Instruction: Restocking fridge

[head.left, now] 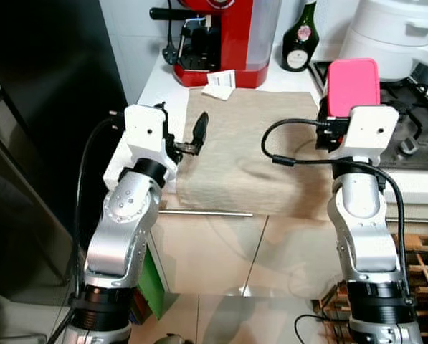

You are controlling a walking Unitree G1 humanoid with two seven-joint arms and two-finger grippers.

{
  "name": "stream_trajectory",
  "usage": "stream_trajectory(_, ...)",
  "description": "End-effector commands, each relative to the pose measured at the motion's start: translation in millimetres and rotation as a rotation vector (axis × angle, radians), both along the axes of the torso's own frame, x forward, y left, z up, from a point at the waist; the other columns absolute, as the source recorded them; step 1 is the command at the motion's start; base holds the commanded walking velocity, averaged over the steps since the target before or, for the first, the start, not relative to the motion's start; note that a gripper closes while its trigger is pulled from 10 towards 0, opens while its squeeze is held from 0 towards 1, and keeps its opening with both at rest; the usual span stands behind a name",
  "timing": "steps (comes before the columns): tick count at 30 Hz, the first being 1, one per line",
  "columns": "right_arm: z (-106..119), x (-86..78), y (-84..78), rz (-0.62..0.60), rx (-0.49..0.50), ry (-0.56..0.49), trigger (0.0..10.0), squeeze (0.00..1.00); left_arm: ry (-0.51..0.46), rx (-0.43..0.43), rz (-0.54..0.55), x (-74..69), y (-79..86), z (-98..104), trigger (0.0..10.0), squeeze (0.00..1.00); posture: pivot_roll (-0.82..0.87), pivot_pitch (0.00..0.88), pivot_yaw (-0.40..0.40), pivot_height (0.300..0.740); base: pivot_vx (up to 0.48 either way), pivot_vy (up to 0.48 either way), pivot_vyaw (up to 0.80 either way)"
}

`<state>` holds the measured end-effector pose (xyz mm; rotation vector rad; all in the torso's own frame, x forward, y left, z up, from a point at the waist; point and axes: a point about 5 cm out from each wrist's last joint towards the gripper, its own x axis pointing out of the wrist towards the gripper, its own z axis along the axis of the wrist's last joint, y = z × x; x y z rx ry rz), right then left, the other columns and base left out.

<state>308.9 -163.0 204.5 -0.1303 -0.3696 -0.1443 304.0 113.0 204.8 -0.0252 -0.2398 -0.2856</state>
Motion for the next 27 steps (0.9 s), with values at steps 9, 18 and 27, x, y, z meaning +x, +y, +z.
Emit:
stream_trajectory(9,-21,-2.1,8.9,0.073,0.026,0.076,10.0,0.0,-0.006,0.005,0.04,1.0,2.2,-2,10.0,0.0,-0.04,0.0,0.047,0.74,-0.152,0.0,0.0)
stream_trajectory(18,-22,-1.3,7.5,0.073,0.018,0.078,10.0,0.0,0.013,0.017,0.048,-1.1,-3.1,-10,10.0,0.0,-0.05,0.0,0.053,0.74,-0.253,0.0,0.0)
stream_trajectory(27,-21,0.9,7.5,0.075,0.009,0.073,10.0,0.0,-0.011,0.028,0.047,3.2,-5.0,-7,10.0,0.0,-0.05,0.0,0.056,0.74,-0.268,0.0,0.0)
